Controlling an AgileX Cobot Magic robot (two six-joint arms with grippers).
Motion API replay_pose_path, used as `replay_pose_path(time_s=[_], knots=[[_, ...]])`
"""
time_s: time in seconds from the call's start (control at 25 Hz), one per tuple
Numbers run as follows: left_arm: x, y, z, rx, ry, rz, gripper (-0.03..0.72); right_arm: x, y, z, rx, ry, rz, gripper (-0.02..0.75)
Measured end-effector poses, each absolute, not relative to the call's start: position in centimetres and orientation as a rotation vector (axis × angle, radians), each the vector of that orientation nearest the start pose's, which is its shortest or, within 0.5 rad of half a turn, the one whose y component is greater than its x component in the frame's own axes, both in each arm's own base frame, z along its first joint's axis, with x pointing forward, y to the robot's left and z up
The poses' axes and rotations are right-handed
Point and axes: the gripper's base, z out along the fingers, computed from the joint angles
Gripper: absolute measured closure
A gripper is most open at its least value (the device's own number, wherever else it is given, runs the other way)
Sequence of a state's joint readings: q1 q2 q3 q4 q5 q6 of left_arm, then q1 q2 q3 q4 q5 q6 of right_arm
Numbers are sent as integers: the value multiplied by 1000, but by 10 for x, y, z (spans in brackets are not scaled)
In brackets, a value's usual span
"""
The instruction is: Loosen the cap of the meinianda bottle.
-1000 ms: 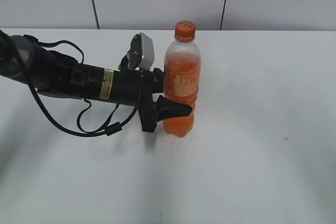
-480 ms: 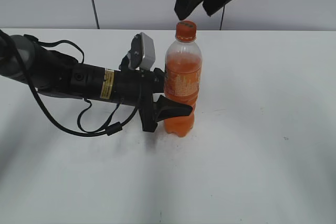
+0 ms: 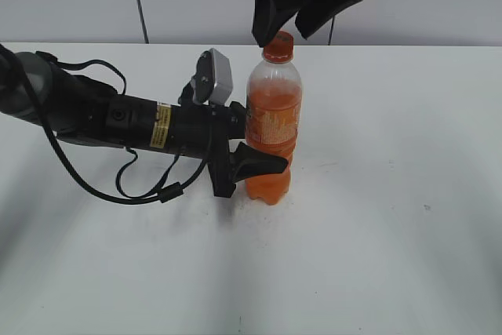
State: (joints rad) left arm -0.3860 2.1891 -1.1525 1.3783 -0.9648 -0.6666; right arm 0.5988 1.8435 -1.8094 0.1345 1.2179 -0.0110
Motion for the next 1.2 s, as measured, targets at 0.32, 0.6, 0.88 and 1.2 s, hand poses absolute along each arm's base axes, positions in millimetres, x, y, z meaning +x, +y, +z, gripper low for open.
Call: replay_pose_path(time_s=[0.32,0.6,0.88,1.2], knots=[[344,-219,106,1364,1564,-926,291,330,239,321,-793,2697,333,343],[344,-219,106,1362,1566,-926,291,331,239,323,-832,2672,319,466],[344,-219,106,1357,1570,-924,291,332,237,324,-1330,2426,178,466],[345,-220,106,1348,1578,-923,291,333,236,326,-2060,1827,-56,468]])
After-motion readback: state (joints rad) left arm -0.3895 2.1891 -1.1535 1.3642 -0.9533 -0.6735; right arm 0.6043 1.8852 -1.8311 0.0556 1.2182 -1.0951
